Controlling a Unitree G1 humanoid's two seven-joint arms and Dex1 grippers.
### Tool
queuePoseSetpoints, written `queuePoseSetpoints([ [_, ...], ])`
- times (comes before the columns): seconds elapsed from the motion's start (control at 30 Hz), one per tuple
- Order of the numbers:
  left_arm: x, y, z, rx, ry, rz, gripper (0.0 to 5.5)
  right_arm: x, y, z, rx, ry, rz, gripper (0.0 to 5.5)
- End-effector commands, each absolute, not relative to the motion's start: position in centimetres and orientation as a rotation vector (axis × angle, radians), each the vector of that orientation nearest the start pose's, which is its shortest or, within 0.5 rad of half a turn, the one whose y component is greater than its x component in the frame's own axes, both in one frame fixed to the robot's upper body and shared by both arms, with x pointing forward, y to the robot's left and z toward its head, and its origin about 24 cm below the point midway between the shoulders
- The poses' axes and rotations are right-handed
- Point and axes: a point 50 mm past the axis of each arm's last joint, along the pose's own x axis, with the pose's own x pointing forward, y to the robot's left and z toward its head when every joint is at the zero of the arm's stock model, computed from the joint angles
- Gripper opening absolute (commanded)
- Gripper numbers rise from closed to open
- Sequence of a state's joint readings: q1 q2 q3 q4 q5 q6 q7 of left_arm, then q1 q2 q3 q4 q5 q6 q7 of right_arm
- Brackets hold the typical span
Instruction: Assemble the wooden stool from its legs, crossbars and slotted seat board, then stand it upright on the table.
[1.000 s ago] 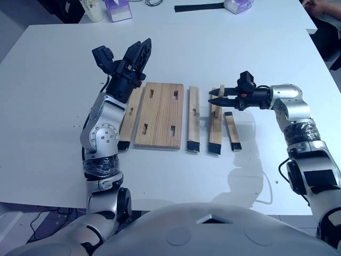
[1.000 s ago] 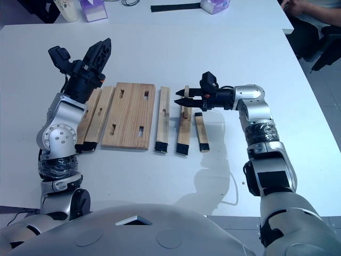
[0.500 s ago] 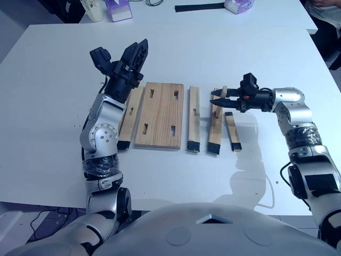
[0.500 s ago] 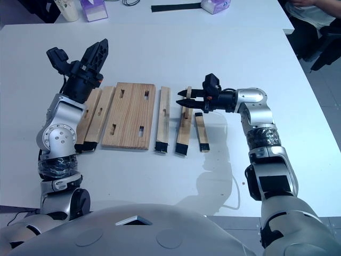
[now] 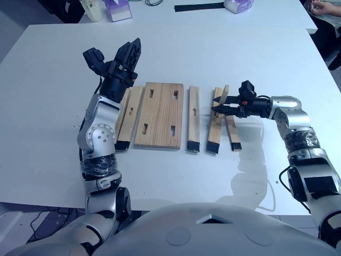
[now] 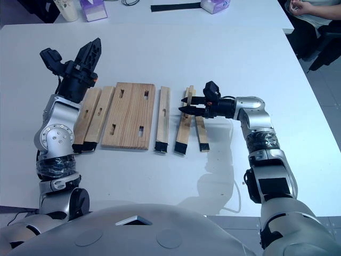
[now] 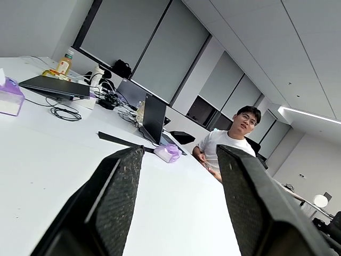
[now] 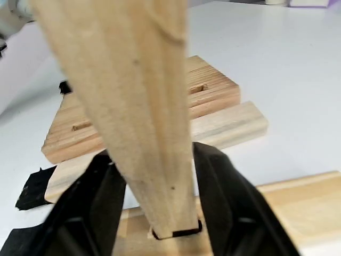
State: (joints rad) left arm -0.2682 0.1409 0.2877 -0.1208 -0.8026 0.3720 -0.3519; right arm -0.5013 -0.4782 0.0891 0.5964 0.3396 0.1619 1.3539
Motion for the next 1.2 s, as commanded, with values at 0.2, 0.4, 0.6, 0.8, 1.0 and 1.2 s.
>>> queuePoseSetpoints([
  [0.2, 28.3, 19.4, 13.4, -0.634, -0.251, -0.391, 2.52, 27.5, -21.9, 6.7, -0.017, 0.444, 1.269, 2.63],
  [0.4, 27.8, 19.9, 13.1, -0.63, -0.253, -0.369, 2.52, 26.8, -25.5, 9.4, -0.054, 0.403, 1.145, 2.63],
  [0.6, 27.8, 19.7, 12.9, -0.642, -0.267, -0.346, 2.52, 28.7, -22.8, 15.0, -0.038, 0.155, 1.133, 2.63],
  [0.8, 28.1, 19.5, 12.9, -0.651, -0.269, -0.342, 2.52, 29.5, -15.5, 17.2, 0.067, 0.039, 1.183, 2.63],
  [1.0, 28.3, 19.5, 12.5, -0.658, -0.26, -0.327, 2.52, 29.7, -13.6, 15.5, 0.108, 0.106, 1.17, 2.63],
  [1.2, 28.1, 19.2, 12.2, -0.672, -0.26, -0.316, 2.52, 30.2, -13.2, 15.9, 0.123, 0.091, 1.16, 2.63],
])
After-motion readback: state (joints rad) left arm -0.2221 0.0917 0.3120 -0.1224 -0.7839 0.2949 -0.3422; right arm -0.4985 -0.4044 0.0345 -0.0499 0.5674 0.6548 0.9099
